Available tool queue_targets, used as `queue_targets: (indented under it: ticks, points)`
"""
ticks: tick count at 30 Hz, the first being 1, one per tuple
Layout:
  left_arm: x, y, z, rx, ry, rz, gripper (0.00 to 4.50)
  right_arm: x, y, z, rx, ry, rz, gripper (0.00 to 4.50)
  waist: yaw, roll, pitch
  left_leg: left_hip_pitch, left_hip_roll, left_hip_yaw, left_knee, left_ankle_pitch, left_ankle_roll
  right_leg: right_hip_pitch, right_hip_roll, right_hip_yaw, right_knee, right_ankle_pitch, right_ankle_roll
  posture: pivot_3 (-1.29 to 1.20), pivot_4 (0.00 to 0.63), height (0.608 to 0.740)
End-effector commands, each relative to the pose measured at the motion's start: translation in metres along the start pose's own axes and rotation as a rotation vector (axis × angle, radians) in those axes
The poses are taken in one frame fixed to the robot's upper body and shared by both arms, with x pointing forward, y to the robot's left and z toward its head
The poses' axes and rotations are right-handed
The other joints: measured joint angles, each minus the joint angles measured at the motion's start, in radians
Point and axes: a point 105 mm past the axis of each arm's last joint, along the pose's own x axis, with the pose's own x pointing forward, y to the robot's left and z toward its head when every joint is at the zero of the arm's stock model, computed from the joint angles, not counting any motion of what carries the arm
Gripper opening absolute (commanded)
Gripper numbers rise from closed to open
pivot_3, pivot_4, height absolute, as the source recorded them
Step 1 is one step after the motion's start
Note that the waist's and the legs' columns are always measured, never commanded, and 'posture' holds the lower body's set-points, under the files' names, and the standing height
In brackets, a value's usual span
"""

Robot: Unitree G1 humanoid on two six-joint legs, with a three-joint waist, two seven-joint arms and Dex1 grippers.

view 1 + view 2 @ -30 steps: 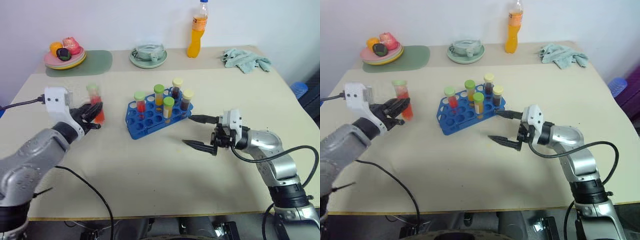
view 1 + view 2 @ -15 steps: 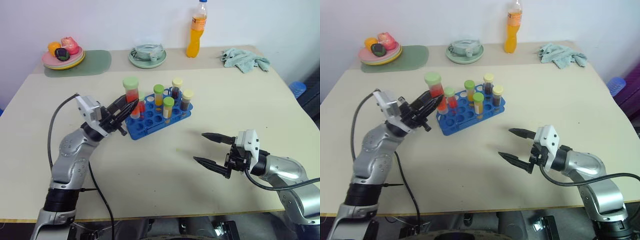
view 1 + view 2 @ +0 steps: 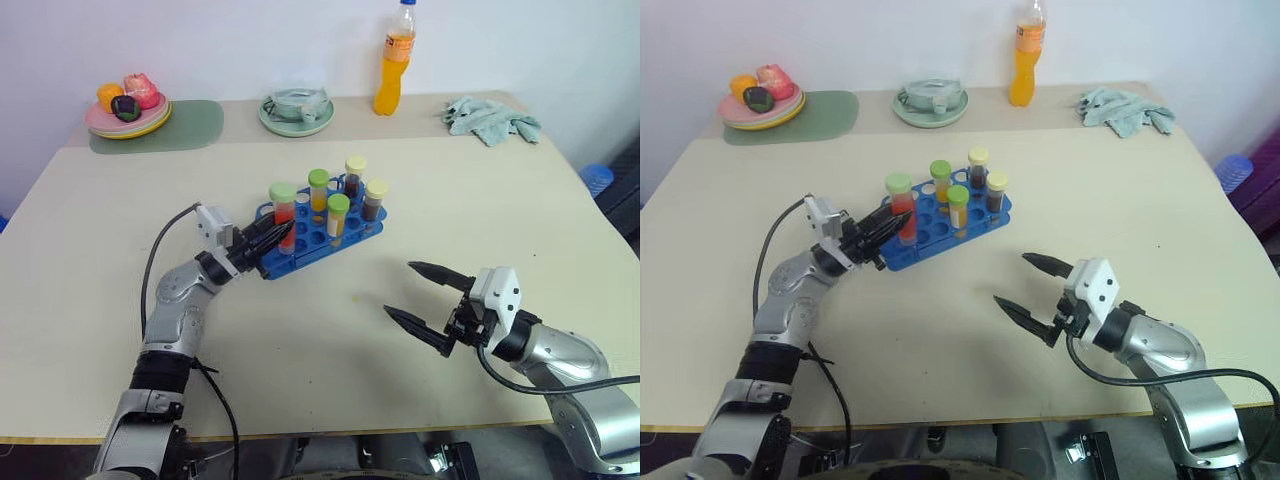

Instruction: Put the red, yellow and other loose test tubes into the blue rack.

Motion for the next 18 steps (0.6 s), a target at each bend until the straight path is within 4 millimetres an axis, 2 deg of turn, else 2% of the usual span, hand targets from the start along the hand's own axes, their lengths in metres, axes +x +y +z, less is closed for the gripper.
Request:
queue_targets:
  ticks: [1,7,12,18]
  points:
    - [0.001,0.005,0.002,0.033,0.008,-0.014,0.68,0.003,0.003,0.008,-0.026,-0.039,-0.003,4.22,0.000,0.000,0.000,0.000,0.000,0.000,0.000,0.000,0.000,0.000,0.000,0.000,0.000,0.000,0.000,0.00,0.150,0.740]
    - [0.012,0.004,-0.008,0.064,0.051,-0.062,0.68,0.005,0.002,0.008,-0.027,-0.043,-0.008,4.22,0.000,0.000,0.000,0.002,0.000,0.000,0.000,0.000,0.000,0.003,0.000,0.000,0.000,0.000,0.000,0.00,0.150,0.740]
    - [0.019,-0.007,-0.010,0.049,0.036,-0.124,0.68,0.006,0.000,0.008,-0.047,-0.034,-0.002,4.22,0.000,0.000,0.000,0.004,0.000,-0.001,0.000,0.000,0.000,0.005,0.000,-0.001,0.000,0.000,0.000,0.00,0.150,0.740]
    - [0.018,-0.015,-0.013,0.025,0.035,-0.162,0.68,0.006,-0.002,0.010,-0.059,-0.033,0.000,4.22,0.000,0.000,0.000,0.004,0.000,-0.001,0.000,0.000,0.000,0.005,0.000,-0.001,0.000,0.000,0.000,0.00,0.150,0.740]
